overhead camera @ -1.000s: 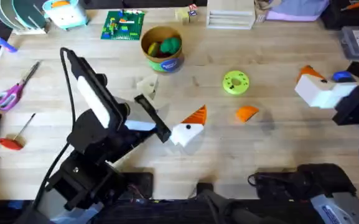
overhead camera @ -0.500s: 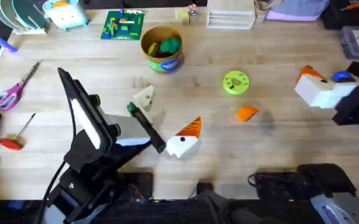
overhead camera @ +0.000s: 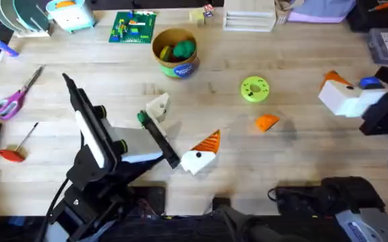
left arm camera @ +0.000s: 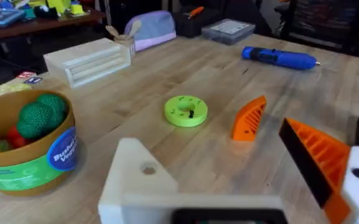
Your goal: Pick up the gripper from the table and insert it into the empty holder that is missing its gripper. Then pick up a screw, insert it into the mounting hole, and use the screwdriver to tighten it. Finally, clean up the table by picking up the vegetable and placing it into the bucket.
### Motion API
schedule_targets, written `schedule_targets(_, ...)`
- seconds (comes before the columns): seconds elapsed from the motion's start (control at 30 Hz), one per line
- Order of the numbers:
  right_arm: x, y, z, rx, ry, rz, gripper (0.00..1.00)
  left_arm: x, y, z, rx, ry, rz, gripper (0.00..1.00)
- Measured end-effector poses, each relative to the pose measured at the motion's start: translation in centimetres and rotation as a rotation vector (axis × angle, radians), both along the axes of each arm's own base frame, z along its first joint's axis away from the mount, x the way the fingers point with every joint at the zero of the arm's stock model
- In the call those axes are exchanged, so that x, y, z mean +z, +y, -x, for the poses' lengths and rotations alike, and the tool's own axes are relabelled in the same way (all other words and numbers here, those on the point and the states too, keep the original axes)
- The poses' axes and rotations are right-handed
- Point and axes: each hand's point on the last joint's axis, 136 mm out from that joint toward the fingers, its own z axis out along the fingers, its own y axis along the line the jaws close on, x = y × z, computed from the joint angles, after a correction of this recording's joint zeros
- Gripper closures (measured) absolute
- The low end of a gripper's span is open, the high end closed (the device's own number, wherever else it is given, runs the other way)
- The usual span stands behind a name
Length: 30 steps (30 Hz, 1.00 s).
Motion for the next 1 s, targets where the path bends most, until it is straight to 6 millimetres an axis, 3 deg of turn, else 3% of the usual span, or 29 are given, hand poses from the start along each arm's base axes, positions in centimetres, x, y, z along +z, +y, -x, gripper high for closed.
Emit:
schedule_targets(0.7,0.0,0.0,0.0,0.0,0.0,0.0,0.01,0.0,0.2,-0.2,0.017,-0.001,-0.001,0.007)
schedule_targets(1.0,-0.4,0.3,0.2,0.0,0.019,-0.041,0.009,0.2,-1.7,2.9,-0.195,0.002,0.011,0.007)
